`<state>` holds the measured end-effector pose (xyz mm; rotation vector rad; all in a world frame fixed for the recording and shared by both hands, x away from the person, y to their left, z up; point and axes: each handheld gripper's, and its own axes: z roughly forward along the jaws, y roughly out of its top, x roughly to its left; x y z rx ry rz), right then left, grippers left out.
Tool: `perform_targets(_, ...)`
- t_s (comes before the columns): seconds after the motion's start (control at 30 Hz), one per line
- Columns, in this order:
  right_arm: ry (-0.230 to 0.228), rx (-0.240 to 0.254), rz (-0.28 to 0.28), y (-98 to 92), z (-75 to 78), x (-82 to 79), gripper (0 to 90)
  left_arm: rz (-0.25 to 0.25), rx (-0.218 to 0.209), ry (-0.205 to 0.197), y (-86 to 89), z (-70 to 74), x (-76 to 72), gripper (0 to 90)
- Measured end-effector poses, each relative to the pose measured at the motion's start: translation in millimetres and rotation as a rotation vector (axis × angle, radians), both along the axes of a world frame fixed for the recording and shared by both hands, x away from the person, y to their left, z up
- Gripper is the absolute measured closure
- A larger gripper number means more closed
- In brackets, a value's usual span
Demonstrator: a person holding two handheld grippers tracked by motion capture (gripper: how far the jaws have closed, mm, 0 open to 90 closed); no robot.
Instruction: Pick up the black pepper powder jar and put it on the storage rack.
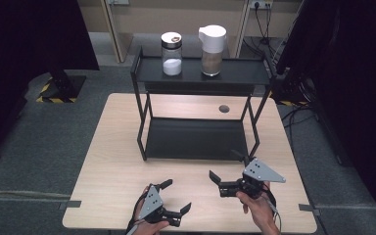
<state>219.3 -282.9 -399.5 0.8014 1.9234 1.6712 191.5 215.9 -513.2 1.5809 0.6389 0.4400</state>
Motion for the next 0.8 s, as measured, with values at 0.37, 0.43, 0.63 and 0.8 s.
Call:
perform_targets(0.37,0.016,-0.001,0.003,-3.0,-10.8,-9.8,0.3,-0.002,0.000,-0.002,0.0,0.4,-0.4,0.1)
perform_targets(0.43,0.016,-0.008,0.002,-2.6,-14.8,-12.3,0.3,-0.002,0.000,-0.003,0.1,0.4,-0.4,0.1)
perform_targets(0.63,0.008,-0.006,0.007,-6.3,-32.8,-20.8,0.3,0.000,0.001,-0.002,0.0,0.3,-0.3,0.1)
perform_targets(0.8,0.014,0.000,0.009,-8.7,-43.6,-26.1,0.3,-0.001,0.000,-0.002,-0.2,0.3,-0.4,0.1)
